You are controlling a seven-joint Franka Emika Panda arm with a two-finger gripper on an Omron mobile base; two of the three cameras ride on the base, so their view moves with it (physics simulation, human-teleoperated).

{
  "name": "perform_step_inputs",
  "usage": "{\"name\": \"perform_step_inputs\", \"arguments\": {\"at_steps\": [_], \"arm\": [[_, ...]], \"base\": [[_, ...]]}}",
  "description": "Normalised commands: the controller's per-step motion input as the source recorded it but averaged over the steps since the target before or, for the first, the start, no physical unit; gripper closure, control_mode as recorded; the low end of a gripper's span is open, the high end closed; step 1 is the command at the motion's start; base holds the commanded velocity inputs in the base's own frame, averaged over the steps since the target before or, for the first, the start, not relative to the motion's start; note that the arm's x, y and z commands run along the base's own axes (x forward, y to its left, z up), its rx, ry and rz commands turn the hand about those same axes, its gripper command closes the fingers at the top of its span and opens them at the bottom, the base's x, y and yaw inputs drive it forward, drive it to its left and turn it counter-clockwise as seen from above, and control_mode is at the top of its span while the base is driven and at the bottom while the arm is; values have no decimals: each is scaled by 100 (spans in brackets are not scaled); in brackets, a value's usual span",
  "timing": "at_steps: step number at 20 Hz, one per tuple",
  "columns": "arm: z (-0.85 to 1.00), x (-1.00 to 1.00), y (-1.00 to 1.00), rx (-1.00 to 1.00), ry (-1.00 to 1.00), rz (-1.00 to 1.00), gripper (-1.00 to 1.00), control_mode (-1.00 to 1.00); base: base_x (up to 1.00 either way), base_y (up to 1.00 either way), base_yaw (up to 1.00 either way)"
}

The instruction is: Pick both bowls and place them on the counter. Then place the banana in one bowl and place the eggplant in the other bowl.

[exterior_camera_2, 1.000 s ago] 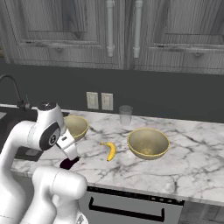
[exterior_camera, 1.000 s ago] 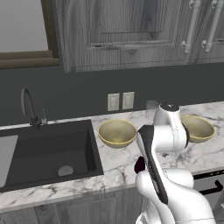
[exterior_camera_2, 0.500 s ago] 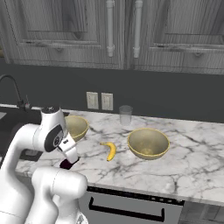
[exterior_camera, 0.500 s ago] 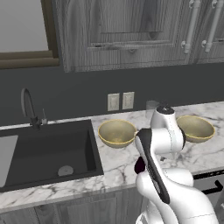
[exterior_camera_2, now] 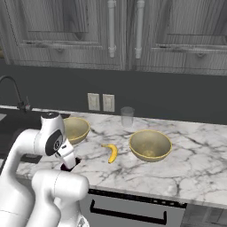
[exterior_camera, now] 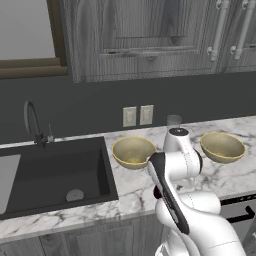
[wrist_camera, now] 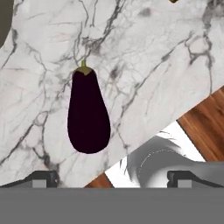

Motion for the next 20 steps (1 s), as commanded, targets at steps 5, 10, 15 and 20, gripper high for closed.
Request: {"name": "perform_step_inputs", "arguments": {"at_steps": [5, 10, 15, 20], "arm": [[-27, 5, 0, 0, 0, 0, -100, -100], [-25, 21, 0, 0, 0, 0, -100, -100], [-20, 30, 0, 0, 0, 0, -100, -100], [-31, 6, 0, 0, 0, 0, -100, -100]], "base": [[0, 0, 0], [0, 0, 0], [0, 0, 0], [0, 0, 0]]}}
